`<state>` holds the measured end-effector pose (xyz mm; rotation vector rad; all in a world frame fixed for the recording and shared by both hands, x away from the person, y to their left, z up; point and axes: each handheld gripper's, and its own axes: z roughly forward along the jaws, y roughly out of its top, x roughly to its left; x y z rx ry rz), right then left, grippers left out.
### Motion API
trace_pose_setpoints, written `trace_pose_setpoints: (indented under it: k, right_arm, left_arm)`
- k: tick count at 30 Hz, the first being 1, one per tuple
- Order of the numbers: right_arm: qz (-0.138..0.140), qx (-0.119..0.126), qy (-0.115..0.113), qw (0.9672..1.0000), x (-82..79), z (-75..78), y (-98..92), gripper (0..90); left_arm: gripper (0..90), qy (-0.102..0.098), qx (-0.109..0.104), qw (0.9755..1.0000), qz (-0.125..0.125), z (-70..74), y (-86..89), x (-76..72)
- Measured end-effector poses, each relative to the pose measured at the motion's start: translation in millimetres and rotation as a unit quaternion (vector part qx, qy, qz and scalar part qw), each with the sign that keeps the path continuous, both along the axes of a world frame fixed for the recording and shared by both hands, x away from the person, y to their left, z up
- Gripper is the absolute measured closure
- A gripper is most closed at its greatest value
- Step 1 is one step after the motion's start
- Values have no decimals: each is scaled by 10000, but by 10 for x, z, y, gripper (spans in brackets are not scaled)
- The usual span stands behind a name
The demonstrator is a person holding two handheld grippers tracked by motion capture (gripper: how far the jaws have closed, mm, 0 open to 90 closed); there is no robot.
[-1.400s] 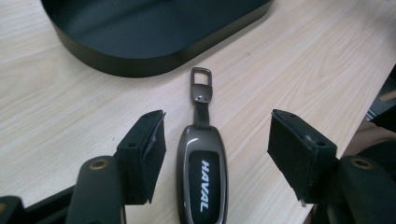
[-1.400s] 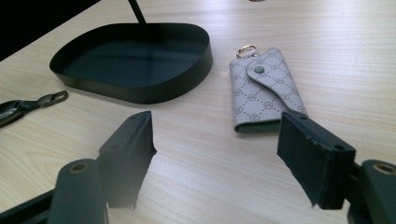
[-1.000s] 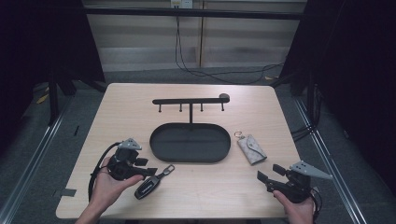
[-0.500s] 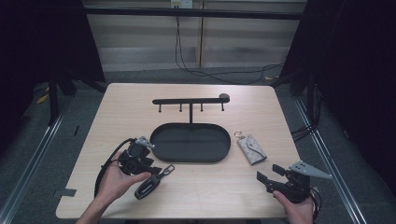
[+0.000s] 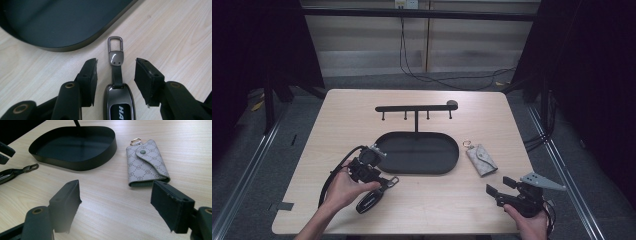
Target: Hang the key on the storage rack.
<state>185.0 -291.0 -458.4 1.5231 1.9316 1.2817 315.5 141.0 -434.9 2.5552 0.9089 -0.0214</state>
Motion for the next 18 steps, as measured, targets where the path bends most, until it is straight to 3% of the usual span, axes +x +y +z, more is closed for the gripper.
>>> trace_pose_setpoints:
  k: [9,11,14,18]
  right_arm:
    - [16,-5,60,10000,15,-9,-1,232]
    - [14,-6,77,10000,16,-9,1,229]
    - [-18,-43,103,9999,20,-14,2,223]
    - [-10,-47,110,9999,22,-16,0,222]
  left_arm:
    - [549,180,200,9995,-133,-24,-130,81]
    - [599,169,245,9992,-274,-28,-170,100]
    - [610,201,468,9977,-453,-75,-263,127]
    - [597,276,573,9969,-461,-104,-313,160]
